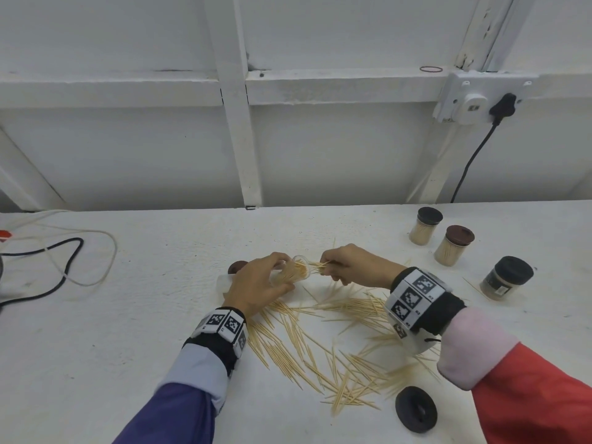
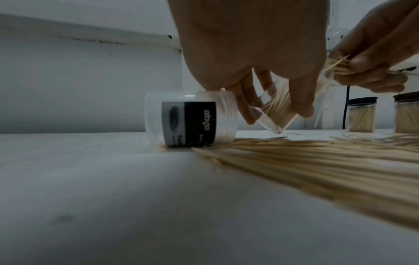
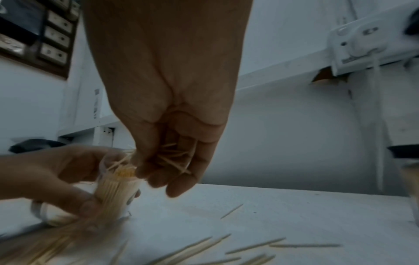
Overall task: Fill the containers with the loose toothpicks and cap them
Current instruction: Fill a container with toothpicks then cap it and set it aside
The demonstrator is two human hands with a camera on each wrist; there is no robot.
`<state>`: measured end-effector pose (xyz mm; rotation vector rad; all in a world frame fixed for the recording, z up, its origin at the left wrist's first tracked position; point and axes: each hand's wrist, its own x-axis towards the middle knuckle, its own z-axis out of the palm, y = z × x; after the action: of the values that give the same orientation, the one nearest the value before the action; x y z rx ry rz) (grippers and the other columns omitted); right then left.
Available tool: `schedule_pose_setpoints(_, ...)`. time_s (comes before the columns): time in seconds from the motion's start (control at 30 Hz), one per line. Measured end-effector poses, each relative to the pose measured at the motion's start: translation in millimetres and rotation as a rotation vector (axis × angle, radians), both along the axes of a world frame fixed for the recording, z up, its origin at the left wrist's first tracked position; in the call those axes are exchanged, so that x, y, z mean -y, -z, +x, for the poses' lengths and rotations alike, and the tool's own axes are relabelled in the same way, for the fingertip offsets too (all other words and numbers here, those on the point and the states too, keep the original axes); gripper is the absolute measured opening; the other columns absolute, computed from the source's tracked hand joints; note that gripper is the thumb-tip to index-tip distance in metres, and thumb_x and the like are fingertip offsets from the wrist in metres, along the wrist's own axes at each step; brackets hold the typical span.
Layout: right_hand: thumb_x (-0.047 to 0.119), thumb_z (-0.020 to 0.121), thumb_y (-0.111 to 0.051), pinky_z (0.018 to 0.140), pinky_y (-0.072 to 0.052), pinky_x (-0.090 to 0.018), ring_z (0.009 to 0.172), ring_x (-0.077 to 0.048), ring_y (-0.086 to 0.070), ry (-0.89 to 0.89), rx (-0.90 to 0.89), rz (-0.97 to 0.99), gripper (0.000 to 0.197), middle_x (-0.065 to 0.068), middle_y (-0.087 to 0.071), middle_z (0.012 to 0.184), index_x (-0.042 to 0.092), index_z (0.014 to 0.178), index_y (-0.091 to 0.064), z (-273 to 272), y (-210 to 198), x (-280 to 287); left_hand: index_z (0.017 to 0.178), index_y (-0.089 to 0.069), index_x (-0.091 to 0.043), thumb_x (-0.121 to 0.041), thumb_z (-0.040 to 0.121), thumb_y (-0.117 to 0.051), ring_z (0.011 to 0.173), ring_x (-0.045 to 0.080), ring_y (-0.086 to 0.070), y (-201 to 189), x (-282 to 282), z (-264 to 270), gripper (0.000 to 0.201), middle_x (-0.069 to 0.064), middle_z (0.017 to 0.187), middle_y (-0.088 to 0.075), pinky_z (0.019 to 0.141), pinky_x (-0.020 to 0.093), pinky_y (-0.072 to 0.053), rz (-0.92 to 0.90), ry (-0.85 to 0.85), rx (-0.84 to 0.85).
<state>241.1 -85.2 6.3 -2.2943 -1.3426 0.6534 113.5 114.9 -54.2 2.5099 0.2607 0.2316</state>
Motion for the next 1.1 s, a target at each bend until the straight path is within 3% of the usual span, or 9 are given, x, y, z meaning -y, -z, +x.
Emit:
schedule_pose_setpoints(0.1,0.017,0.102,-0.046,0.062,-0.041,-0.022,0.063,-0.009,-0.05,-0.012,0.113,-0.038,0.016,0.002,-0.058,0.077,0.011,0.095,-0.06,-3.7,1.7,-8.4,0.124,-0.056,-0.03,-0.037,0.077,-0.078,0.11,0.009,-0.058,1.8,-1.0,0.4,0.052,-0.009,0.114,-0.066,0.09,0.029,-0.043,0.0,0.012,0.009)
schedule_pose_setpoints(0.23,0.017,0.103,-0.043,0.065,-0.039,-0.032,0.072,-0.019,-0.049,-0.049,0.282,-0.093,0.018,0.0,-0.054,0.081,0.014,0.09,-0.053,-10.6,-1.4,-18.3,0.125,-0.057,-0.031,-0.039,0.076,-0.078,0.106,0.011,-0.055,4.1,-1.1,0.4,0.053,-0.01,0.111,-0.066,0.094,0.035,-0.044,0.018,0.021,0.017)
schedule_pose_setpoints(0.3,0.02,0.104,-0.041,0.064,-0.035,-0.031,0.073,-0.021,-0.048,-0.069,0.393,-0.144,0.019,0.0,-0.05,0.083,0.013,0.09,-0.051,-14.4,-1.8,-23.0,0.126,-0.056,-0.029,-0.04,0.078,-0.077,0.104,0.011,-0.053,3.8,-0.5,0.4,0.054,-0.009,0.111,-0.066,0.097,0.035,-0.041,0.032,0.021,0.022)
schedule_pose_setpoints(0.4,0.019,0.104,-0.04,0.066,-0.041,-0.032,0.078,-0.023,-0.053,-0.076,0.501,-0.182,0.02,-0.002,-0.053,0.09,0.011,0.102,-0.058,-16.7,-2.8,-27.4,0.129,-0.055,-0.025,-0.04,0.081,-0.075,0.098,0.006,-0.047,2.4,1.1,0.1,0.054,-0.007,0.112,-0.067,0.101,0.032,-0.034,0.045,0.03,0.024)
schedule_pose_setpoints(0.53,0.019,0.103,-0.043,0.066,-0.04,-0.031,0.088,-0.025,-0.06,-0.056,0.467,-0.124,0.022,-0.003,-0.06,0.1,0.011,0.106,-0.064,-14.9,-8.2,-27.3,0.129,-0.055,-0.024,-0.043,0.082,-0.073,0.101,0.009,-0.05,2.2,1.5,0.0,0.054,-0.006,0.112,-0.067,0.101,0.033,-0.035,0.04,0.019,0.036)
schedule_pose_setpoints(0.67,0.018,0.102,-0.046,0.063,-0.037,-0.028,0.083,-0.022,-0.057,-0.037,0.45,-0.053,0.021,0.002,-0.053,0.085,0.008,0.103,-0.064,-11.2,-9.8,-23.9,0.129,-0.054,-0.025,-0.048,0.082,-0.072,0.104,0.012,-0.052,2.4,1.1,0.2,0.055,-0.009,0.109,-0.066,0.095,0.034,-0.042,0.012,-0.009,0.031)
schedule_pose_setpoints(0.77,0.019,0.103,-0.045,0.065,-0.033,-0.028,0.079,-0.02,-0.05,-0.01,0.447,-0.056,0.021,0.002,-0.048,0.083,0.008,0.105,-0.063,-9.4,-10.5,-20.4,0.13,-0.053,-0.025,-0.05,0.082,-0.07,0.105,0.012,-0.052,2.2,1.2,-0.2,0.056,-0.01,0.11,-0.065,0.09,0.033,-0.043,0.007,-0.016,0.027)
schedule_pose_setpoints(0.9,0.019,0.103,-0.044,0.069,-0.035,-0.029,0.094,-0.026,-0.058,0.017,0.419,-0.113,0.026,-0.006,-0.058,0.099,0.01,0.12,-0.062,-8.9,-9.4,-16.5,0.131,-0.052,-0.025,-0.05,0.083,-0.069,0.105,0.012,-0.052,0.9,1.3,-0.5,0.056,-0.009,0.11,-0.065,0.088,0.032,-0.043,0.007,-0.003,0.036)
schedule_pose_setpoints(1.1,0.014,0.103,-0.042,0.065,-0.033,-0.029,0.09,-0.025,-0.06,0.01,0.523,-0.186,0.021,-0.007,-0.057,0.107,0.01,0.115,-0.06,-15.9,-6.1,-19.1,0.129,-0.055,-0.025,-0.05,0.081,-0.071,0.101,0.01,-0.053,1.1,1.4,-1.4,0.056,-0.014,0.104,-0.062,0.094,0.033,-0.043,0.009,0.014,0.035)
